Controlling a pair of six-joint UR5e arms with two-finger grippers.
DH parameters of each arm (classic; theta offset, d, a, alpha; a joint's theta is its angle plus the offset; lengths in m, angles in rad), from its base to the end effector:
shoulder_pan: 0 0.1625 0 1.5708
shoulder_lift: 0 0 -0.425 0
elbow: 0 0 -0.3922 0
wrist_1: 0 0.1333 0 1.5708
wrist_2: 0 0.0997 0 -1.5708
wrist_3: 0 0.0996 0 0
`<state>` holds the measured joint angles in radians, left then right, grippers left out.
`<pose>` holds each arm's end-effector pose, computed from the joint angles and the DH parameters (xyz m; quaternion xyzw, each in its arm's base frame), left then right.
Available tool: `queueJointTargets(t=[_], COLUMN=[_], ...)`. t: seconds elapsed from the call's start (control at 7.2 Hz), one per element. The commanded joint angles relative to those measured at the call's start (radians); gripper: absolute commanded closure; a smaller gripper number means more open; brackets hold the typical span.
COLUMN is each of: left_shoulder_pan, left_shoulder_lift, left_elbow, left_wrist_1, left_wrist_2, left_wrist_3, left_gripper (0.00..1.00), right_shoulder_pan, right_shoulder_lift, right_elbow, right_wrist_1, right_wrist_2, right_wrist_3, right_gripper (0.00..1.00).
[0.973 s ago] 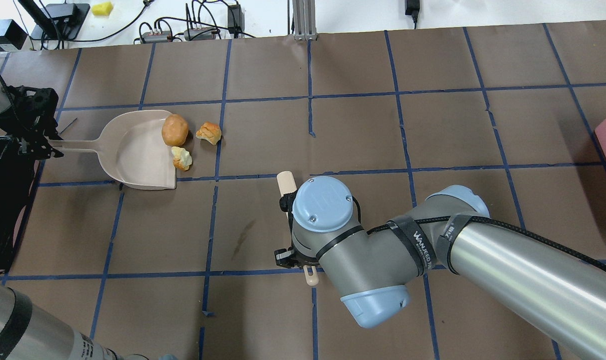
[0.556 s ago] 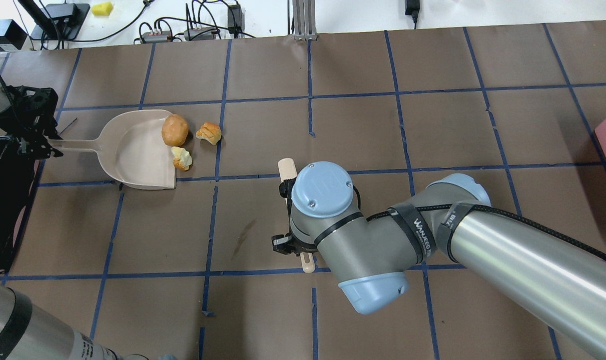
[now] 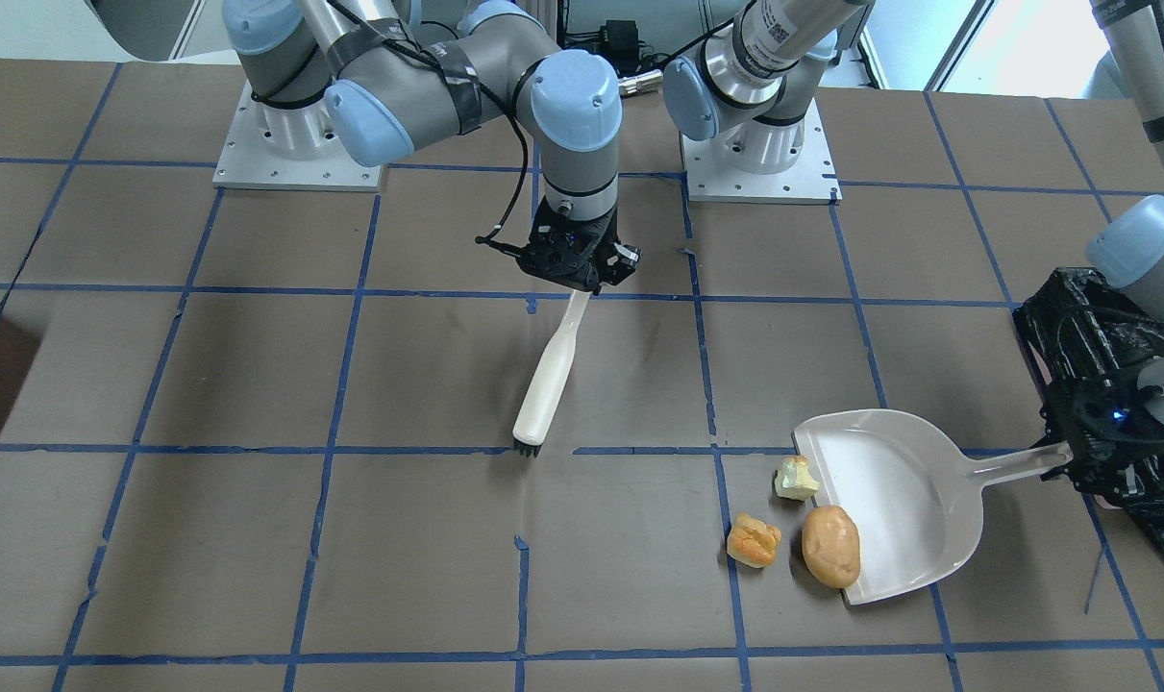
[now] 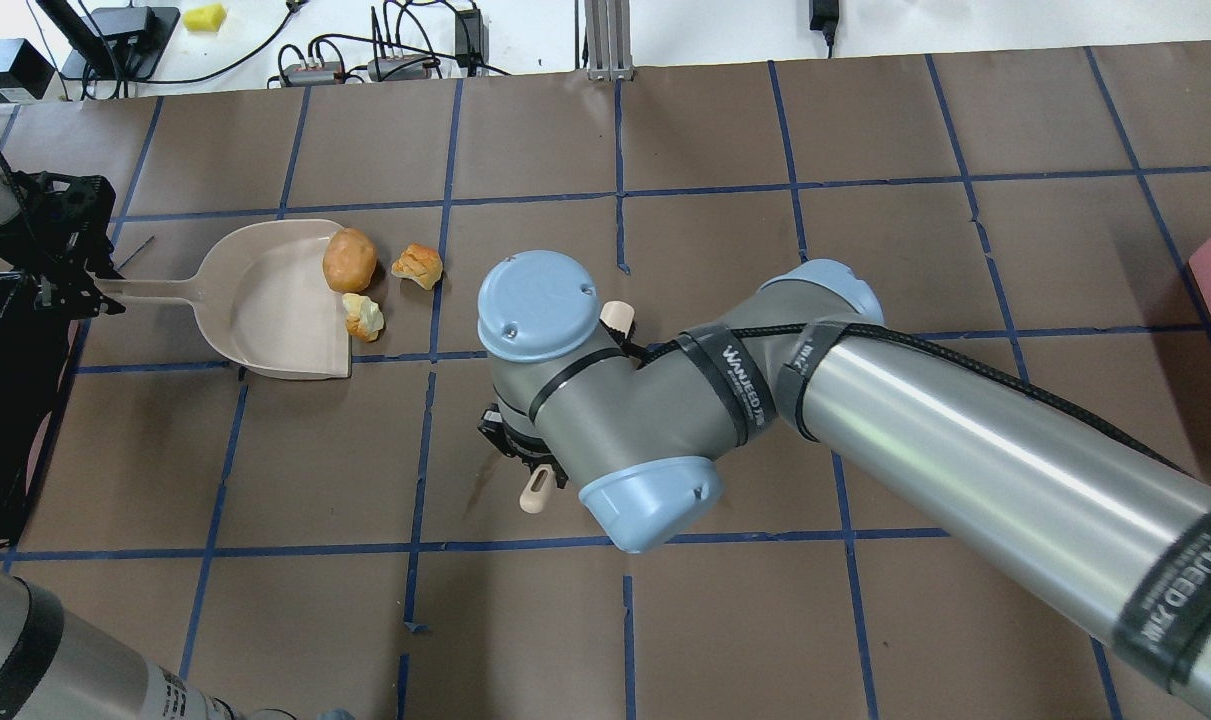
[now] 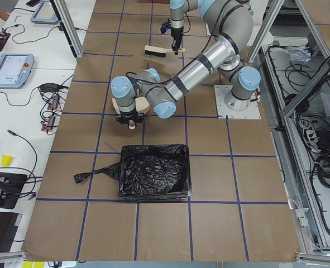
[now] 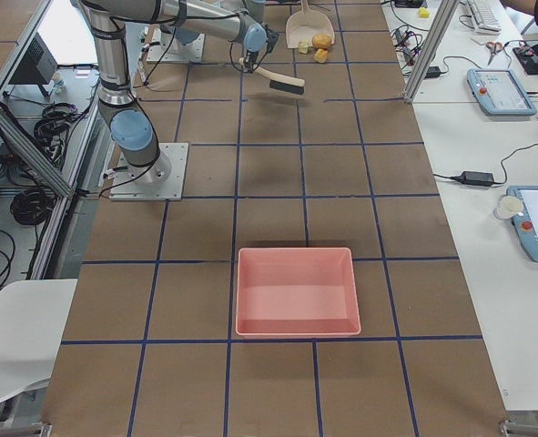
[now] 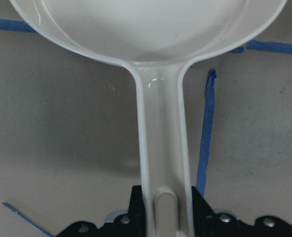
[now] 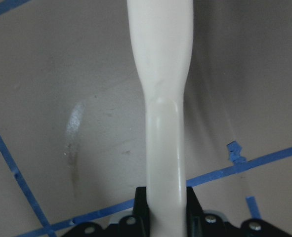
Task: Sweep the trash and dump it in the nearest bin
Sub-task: 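Sweep the bread pieces into the dustpan with the right gripper's brush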
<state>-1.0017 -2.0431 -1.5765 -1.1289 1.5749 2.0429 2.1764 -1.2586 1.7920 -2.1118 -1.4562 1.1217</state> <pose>0.2317 -0.6087 0.2574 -0.6719 -0.7404 -0.0067 0.0169 0.4427 -0.3852 0.2694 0.2546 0.9654 0.0411 0.0401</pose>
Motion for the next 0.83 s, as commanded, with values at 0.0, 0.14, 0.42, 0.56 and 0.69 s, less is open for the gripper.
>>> queueJointTargets(t=[0.0,0.14,0.42,0.56,0.69], left_shoulder_pan=[0.000,0.000,0.000,0.000,0.000], left_shoulder_lift=[-0.003,-0.003,-0.002,-0.002,-0.002], left_elbow=[-0.004,-0.008,-0.007,-0.007,-0.005], left_wrist_1=[0.000,0.001,0.001,0.001,0.001], left_wrist_2=[-0.001,-0.001,-0.001,-0.001,-0.001], left_wrist_3=[-0.001,0.000,0.000,-0.001,0.000], left_gripper=[0.96,0.96,0.96,0.96,0.96], right_shoulder_pan=[0.029,0.039,0.069,0.077,0.091], right_shoulder_lift=[0.149,0.238,0.393,0.447,0.497], right_elbow=[-0.235,-0.370,-0.558,-0.632,-0.710], right_wrist_1=[0.095,0.174,0.184,0.184,0.184], right_wrist_2=[-0.003,-0.018,-0.056,-0.061,-0.061], right_wrist_3=[0.353,0.384,0.450,0.452,0.452], right_gripper=[1.00,1.00,1.00,1.00,1.00])
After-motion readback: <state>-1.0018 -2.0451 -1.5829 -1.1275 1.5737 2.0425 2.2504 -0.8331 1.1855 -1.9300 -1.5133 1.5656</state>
